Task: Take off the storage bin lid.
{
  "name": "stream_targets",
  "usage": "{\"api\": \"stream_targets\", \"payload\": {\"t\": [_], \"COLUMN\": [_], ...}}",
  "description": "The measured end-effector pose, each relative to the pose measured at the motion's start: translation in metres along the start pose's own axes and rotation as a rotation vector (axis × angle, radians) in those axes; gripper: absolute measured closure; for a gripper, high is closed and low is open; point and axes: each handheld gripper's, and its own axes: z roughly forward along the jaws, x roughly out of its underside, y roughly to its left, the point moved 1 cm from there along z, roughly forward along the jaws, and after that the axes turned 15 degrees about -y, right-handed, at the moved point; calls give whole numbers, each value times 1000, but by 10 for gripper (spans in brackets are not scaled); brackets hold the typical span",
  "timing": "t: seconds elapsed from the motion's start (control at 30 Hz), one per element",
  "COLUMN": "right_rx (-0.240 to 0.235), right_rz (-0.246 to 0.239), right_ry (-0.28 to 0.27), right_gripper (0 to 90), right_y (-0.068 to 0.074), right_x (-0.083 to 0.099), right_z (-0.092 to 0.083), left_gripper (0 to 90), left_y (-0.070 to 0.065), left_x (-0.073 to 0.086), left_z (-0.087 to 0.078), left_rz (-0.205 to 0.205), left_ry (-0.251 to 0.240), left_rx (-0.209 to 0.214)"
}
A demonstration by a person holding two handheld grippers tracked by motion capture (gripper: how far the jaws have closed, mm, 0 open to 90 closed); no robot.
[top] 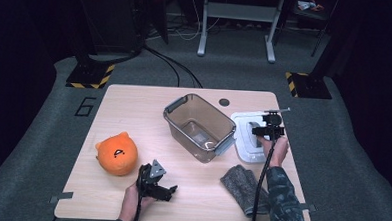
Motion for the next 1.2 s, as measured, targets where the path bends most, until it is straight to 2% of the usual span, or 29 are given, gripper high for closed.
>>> {"api": "stream_targets", "payload": {"t": [0.07, 0.13, 0.3, 0.5, 0.67, 0.93, 1.2], "right_rx": [-13, -32, -67, -114, -143, -150, -161], "right_rz": [-4, -27, -55, -86, -112, -149, -160], "right_ry": [-11, -27, -63, -83, -96, -116, -135], "right_gripper": [328, 284, 208, 148, 131, 76, 44], "right_y": [0, 1, 3, 8, 10, 9, 0], "right_x": [0, 1, 2, 6, 14, 28, 47], "right_z": [-6, -11, -27, -43, -58, -81, -89], "left_gripper": [11, 10, 10, 11, 11, 11, 11], "left_y": [0, 0, 0, 1, 1, 1, 1], "left_x": [0, 0, 0, 0, 0, 0, 0], "left_z": [0, 0, 0, -1, -1, 0, 0], "left_rz": [0, 0, 0, 3, 4, 1, 1], "left_ry": [0, 0, 0, 9, 12, 6, 7], "left_rx": [0, 0, 0, 4, 1, -5, -6]}}
